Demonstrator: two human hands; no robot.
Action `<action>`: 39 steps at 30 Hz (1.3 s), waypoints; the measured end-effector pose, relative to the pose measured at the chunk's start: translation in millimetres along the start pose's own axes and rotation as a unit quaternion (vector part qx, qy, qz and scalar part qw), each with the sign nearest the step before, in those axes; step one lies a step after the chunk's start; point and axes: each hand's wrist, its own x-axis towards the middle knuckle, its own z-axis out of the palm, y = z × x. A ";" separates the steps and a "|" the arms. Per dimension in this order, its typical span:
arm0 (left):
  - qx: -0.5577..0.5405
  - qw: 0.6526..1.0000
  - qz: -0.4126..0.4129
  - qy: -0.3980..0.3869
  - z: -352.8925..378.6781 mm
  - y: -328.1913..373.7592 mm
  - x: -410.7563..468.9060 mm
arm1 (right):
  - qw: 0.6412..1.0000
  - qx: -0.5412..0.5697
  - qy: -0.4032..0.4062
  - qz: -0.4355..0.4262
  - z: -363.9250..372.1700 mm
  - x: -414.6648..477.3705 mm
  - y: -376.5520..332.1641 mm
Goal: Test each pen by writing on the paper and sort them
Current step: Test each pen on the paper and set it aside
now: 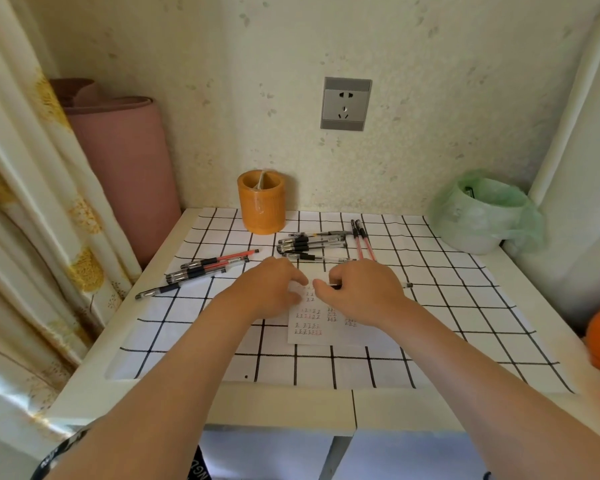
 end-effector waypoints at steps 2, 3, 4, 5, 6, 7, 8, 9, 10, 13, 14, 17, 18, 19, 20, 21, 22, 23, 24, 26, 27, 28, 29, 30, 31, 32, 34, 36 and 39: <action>0.031 0.999 0.003 -0.037 1.6 0.0 -0.9 | 1.000 0.026 -0.003 0.012 -0.3 3.5 -3.0; 0.038 0.998 0.004 -0.048 1.8 -0.7 -1.5 | 0.999 0.039 -0.007 0.018 0.5 6.3 -4.5; 0.040 0.998 0.003 -0.050 1.9 -2.2 -1.9 | 0.998 0.050 -0.012 0.022 0.9 9.1 -6.4; 0.040 0.998 0.003 -0.048 1.6 -4.3 -2.3 | 0.998 0.059 -0.017 0.021 1.9 12.3 -7.8; 0.038 0.998 0.003 -0.046 0.8 -6.5 -2.7 | 0.997 0.067 -0.021 0.016 3.5 16.6 -8.6; 0.032 0.998 0.001 -0.046 -0.1 -8.9 -3.1 | 0.997 0.077 -0.026 0.009 5.3 21.3 -8.3; 0.022 0.999 -0.002 -0.046 -1.8 -11.4 -4.0 | 0.995 0.089 -0.035 -0.001 7.1 26.2 -8.1; 0.016 0.999 -0.007 -0.041 -4.0 -14.4 -5.0 | 0.994 0.097 -0.045 -0.011 8.9 30.8 -8.1; 0.015 0.999 -0.012 -0.027 -6.8 -18.1 -6.0 | 0.994 0.098 -0.051 -0.020 11.4 35.4 -8.0; 0.032 0.997 -0.047 0.047 -16.2 -35.0 -8.4 | 0.996 0.066 -0.026 -0.044 19.7 48.3 -9.9; 0.046 0.994 -0.070 0.069 -19.1 -41.3 -9.5 | 0.997 0.056 -0.012 -0.054 22.6 53.1 -10.7; 0.089 0.978 -0.154 0.108 -23.5 -58.1 -15.3 | 0.996 0.006 0.030 -0.081 29.3 65.1 -13.9; 0.090 0.973 -0.181 0.115 -23.7 -63.2 -18.7 | 0.995 -0.011 0.042 -0.088 31.4 68.0 -15.4; 0.089 0.968 -0.205 0.118 -23.6 -68.3 -22.5 | 0.994 -0.024 0.049 -0.092 33.6 69.7 -17.4; 0.088 0.963 -0.224 0.120 -23.4 -73.2 -26.3 | 0.994 -0.032 0.052 -0.094 36.3 71.0 -19.5; 0.091 0.960 -0.237 0.120 -23.2 -78.5 -29.8 | 0.993 -0.039 0.054 -0.095 38.9 71.8 -21.4; 0.094 0.958 -0.244 0.121 -23.4 -82.9 -33.3 | 0.993 -0.041 0.058 -0.096 41.8 72.4 -22.4; 0.098 0.957 -0.245 0.121 -24.0 -86.4 -35.7 | 0.993 -0.041 0.061 -0.096 43.7 72.3 -23.2; 0.101 0.957 -0.244 0.120 -25.0 -89.3 -37.8 | 0.993 -0.038 0.064 -0.096 45.1 71.7 -23.8; 0.103 0.958 -0.241 0.115 -27.2 -94.3 -40.7 | 0.992 -0.037 0.065 -0.097 46.3 69.9 -24.4; 0.103 0.958 -0.242 0.113 -27.7 -97.1 -41.7 | 0.993 -0.037 0.064 -0.097 46.0 68.8 -24.9; 0.103 0.958 -0.244 0.110 -27.9 -99.6 -42.3 | 0.992 -0.036 0.067 -0.099 45.8 68.0 -26.0; 0.105 0.958 -0.247 0.105 -28.1 -101.8 -42.8 | 0.991 -0.036 0.073 -0.103 45.5 67.3 -28.0; 0.108 0.957 -0.251 0.098 -28.9 -102.8 -43.4 | 0.990 -0.033 0.082 -0.110 45.2 67.3 -31.0; 0.115 0.956 -0.254 0.090 -29.5 -103.4 -44.0 | 0.989 -0.028 0.090 -0.118 44.8 67.2 -35.2; 0.123 0.955 -0.255 0.084 -30.2 -103.4 -44.6 | 0.987 -0.020 0.096 -0.128 44.2 66.8 -40.7; 0.138 0.954 -0.254 0.080 -31.0 -101.9 -45.3 | 0.982 -0.004 0.100 -0.160 43.3 63.5 -54.5; 0.137 0.956 -0.247 0.082 -30.8 -99.7 -45.6 | 0.976 0.016 0.097 -0.196 45.2 58.0 -67.8; 0.092 0.968 -0.218 0.085 -30.4 -95.0 -45.3 | 0.968 0.036 0.080 -0.233 54.7 52.6 -82.7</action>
